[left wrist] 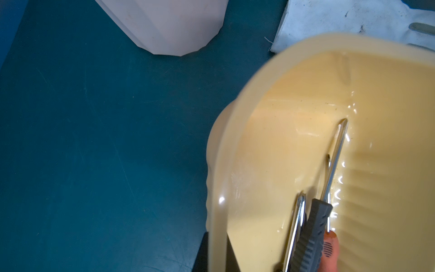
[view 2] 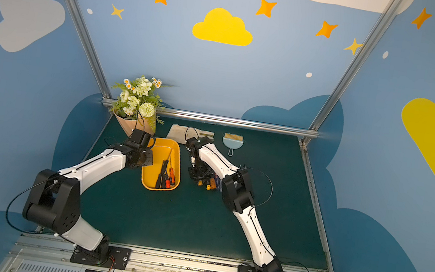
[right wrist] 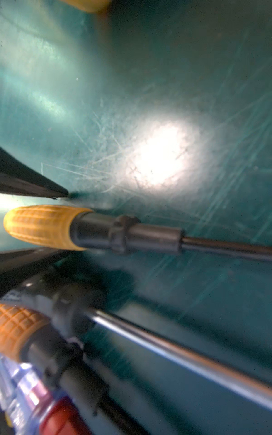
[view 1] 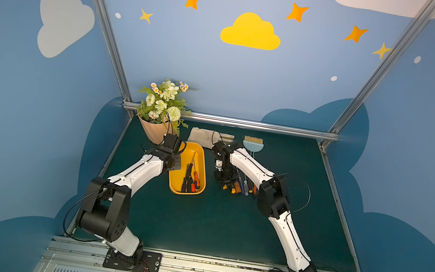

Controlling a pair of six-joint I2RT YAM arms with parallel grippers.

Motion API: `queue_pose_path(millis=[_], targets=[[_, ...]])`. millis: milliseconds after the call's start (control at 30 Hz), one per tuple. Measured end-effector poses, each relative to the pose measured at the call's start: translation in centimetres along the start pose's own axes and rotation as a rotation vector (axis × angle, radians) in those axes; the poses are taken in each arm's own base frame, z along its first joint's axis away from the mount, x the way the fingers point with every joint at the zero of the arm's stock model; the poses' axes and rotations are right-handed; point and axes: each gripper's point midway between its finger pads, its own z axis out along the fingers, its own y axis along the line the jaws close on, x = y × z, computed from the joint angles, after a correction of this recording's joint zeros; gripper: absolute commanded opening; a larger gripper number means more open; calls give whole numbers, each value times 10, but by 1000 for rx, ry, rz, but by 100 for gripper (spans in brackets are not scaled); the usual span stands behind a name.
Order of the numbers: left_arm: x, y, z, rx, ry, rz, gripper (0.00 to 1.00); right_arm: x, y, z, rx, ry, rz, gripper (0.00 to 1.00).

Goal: Take out the screwdriver from the storage box
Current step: Place the screwdriver at the center of the board.

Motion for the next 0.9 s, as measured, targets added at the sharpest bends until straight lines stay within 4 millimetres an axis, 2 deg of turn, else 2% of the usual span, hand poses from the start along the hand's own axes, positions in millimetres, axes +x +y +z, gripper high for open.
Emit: queue_pose_path(millis=[133, 233, 333, 533, 733, 900], targets=[[0, 0, 0, 1, 0, 0, 2, -2, 2, -3, -8, -14, 2, 35], [0, 0, 0, 1, 0, 0, 2, -6, 4, -13, -17, -46, 3, 35], [0, -1, 0, 3, 0, 0, 2, -11, 6, -31, -21, -102, 3, 36], [1, -4, -7, 42, -26, -8, 2, -17, 13, -82, -33, -256, -11, 36], [-2, -11, -11, 81, -40, -13, 2, -21, 38, -123, -150, -376, -45, 36], [-4, -17, -11, 107, -48, -12, 2, -27, 62, -132, -251, -413, -74, 36]])
